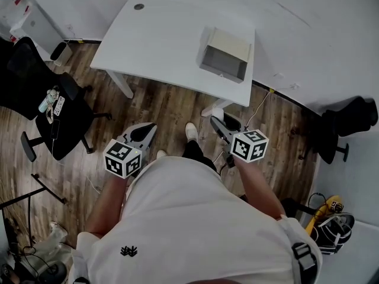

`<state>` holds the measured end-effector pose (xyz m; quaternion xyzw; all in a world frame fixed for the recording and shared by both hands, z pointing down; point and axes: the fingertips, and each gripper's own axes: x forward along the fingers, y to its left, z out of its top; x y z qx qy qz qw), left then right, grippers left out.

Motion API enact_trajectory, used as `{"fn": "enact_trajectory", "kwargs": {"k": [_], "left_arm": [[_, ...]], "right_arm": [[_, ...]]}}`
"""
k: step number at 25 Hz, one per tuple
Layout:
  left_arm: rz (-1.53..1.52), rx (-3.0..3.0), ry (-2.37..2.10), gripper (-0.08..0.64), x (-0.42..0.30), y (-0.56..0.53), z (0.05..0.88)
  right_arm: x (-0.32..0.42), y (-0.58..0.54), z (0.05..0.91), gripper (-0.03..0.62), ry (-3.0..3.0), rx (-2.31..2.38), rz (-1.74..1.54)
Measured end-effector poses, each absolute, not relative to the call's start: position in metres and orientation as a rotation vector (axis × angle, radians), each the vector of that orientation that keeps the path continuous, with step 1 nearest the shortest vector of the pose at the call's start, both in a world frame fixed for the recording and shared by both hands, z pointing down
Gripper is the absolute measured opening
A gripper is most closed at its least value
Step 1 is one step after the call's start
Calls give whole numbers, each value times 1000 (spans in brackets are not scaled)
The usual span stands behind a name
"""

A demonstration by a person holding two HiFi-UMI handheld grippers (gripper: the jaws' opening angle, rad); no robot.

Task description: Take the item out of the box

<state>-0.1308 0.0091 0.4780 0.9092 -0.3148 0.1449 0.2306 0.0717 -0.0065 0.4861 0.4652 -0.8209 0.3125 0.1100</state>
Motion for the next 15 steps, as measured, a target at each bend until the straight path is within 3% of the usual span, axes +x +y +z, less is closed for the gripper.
{"fn": "enact_trajectory", "kwargs": {"k": [15], "left_arm": [[390, 2501, -874, 6, -140, 17, 478]], "right_arm": [[62, 1, 481, 175, -2437, 1369, 898]]}}
